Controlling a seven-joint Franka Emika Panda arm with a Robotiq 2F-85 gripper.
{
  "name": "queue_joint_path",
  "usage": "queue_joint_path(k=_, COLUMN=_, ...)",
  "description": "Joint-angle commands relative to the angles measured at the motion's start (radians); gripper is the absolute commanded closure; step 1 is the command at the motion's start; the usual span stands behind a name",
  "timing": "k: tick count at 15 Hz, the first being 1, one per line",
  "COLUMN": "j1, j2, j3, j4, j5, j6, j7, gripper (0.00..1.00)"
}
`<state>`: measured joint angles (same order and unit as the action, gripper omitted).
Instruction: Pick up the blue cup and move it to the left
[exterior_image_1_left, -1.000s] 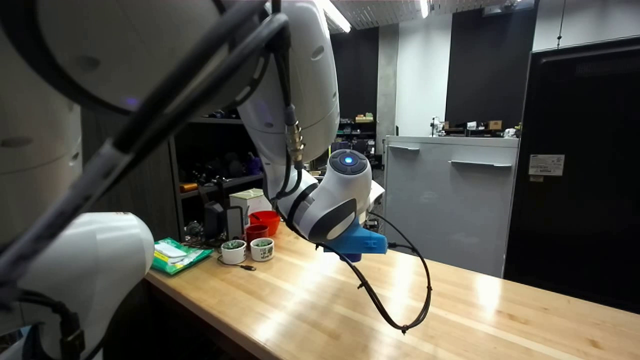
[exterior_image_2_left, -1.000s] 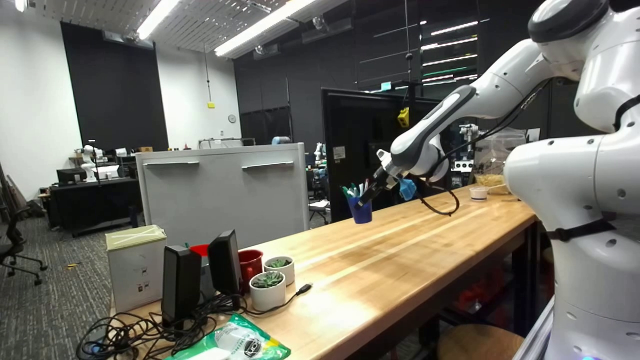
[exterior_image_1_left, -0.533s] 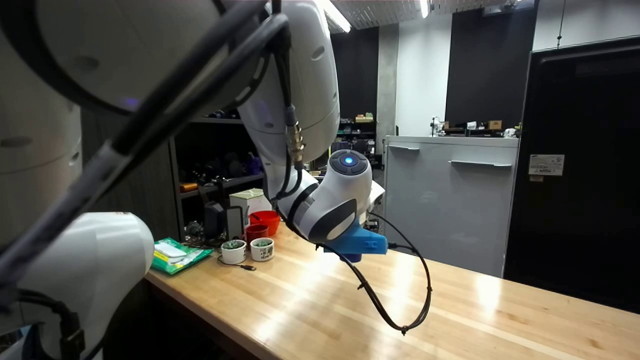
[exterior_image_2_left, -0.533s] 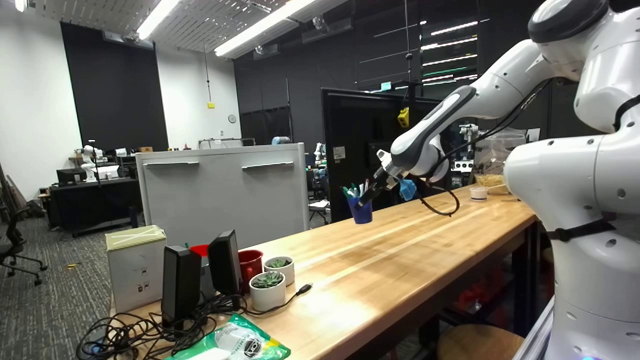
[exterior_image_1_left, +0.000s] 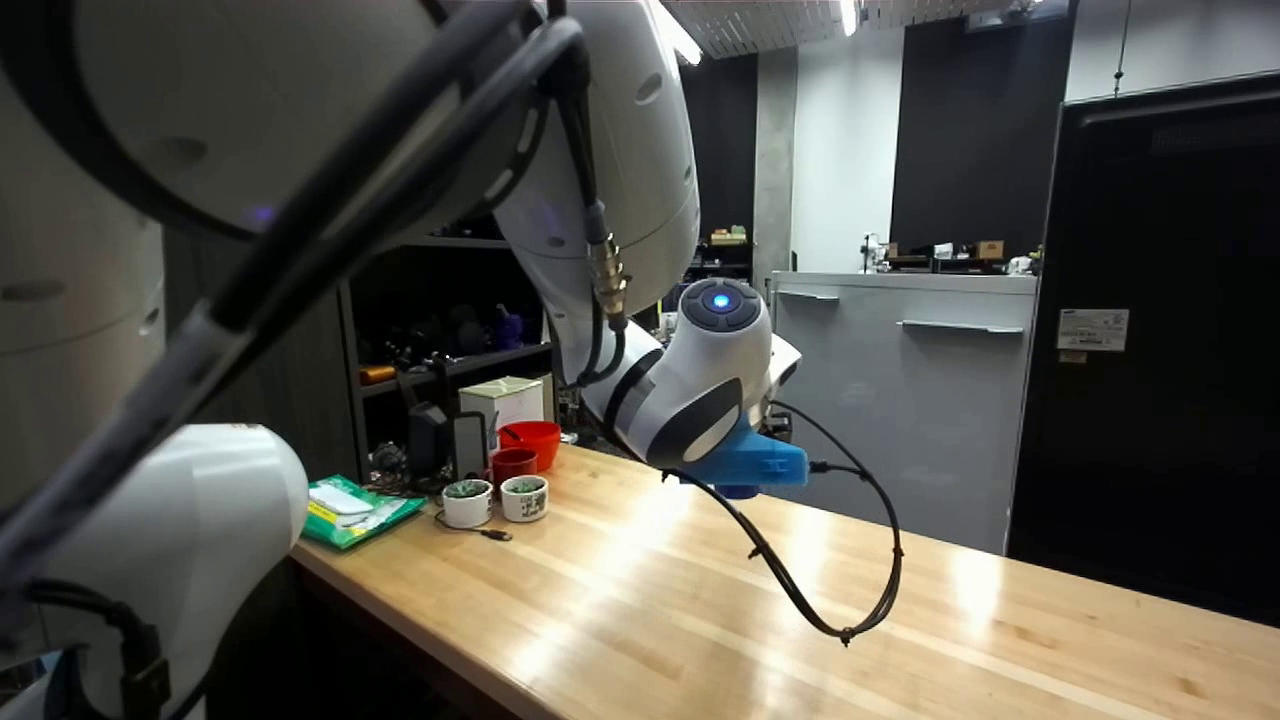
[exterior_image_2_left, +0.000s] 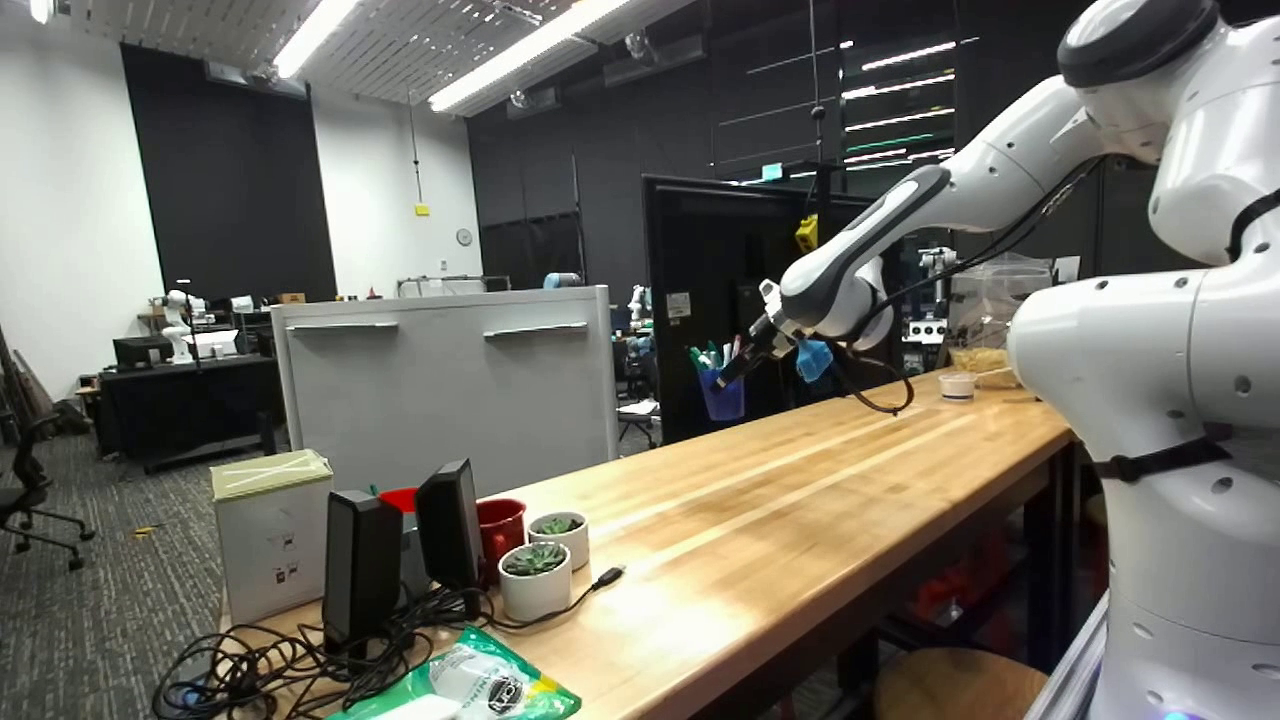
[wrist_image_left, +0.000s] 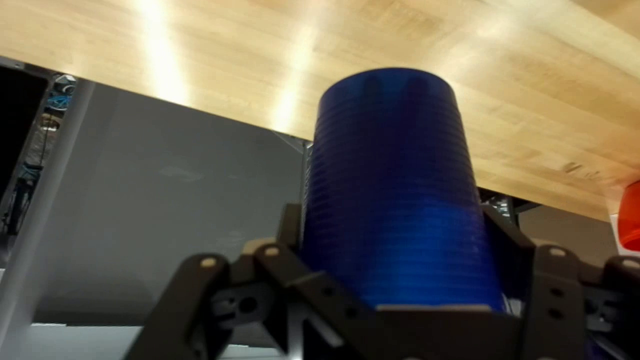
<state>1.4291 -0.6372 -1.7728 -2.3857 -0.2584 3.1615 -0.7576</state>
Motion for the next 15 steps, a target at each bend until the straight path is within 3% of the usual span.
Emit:
queue_joint_path(k=1, j1=-0.007, j2=-0.013, j3=0.004, j4=0.058, j5=-0.017, j6=0.032, j7=0.026, gripper=0.42)
queue_joint_path(k=5, j1=0.012, j2=0.007, j3=-0.045, j4=0.130, j5=-0.004, j6=0.083, j7=0.074, gripper=0.42)
queue_joint_path(k=15, j1=0.101, j2=0.035, j3=-0.252, j4=0.279, j5=0.014, j6=0.231, j7=0.196, gripper=0.42)
